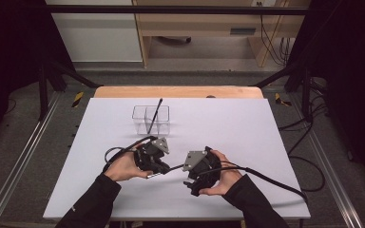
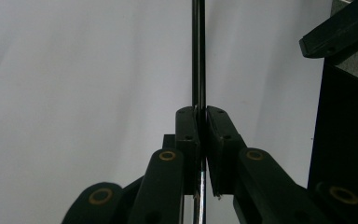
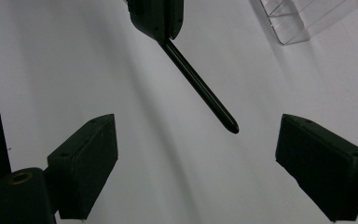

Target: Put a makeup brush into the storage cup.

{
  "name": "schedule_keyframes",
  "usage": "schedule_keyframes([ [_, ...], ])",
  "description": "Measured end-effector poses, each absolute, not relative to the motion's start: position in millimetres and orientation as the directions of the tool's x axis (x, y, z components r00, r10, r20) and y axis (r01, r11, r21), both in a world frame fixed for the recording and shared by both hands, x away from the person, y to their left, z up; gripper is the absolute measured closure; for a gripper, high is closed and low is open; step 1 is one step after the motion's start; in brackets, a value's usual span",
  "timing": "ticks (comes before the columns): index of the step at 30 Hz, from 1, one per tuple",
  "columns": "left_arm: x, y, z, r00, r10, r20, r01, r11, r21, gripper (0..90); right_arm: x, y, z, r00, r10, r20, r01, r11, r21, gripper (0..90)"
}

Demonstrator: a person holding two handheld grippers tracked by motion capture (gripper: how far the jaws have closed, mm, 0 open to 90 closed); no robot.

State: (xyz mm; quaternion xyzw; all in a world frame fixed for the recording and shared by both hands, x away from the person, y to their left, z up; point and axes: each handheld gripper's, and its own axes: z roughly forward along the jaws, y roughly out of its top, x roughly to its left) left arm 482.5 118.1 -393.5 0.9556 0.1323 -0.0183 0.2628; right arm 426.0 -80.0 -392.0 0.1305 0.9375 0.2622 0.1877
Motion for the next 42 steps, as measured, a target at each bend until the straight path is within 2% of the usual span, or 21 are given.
schedule_keyframes([
  [20, 479.2, 110.8, -389.0, 0.969, 0.213, -0.129, 0.249, -0.838, 0.485, 83.4, 421.8, -65.6, -398.4, -0.901, 0.206, -0.381, 0.012, 0.891, 0.454, 30.8],
  [42, 479.2, 98.6, -391.8, 0.964, 0.218, -0.154, 0.265, -0.849, 0.458, 83.4, 421.0, -57.4, -406.8, -0.892, 0.106, -0.440, -0.087, 0.915, 0.395, 48.3],
])
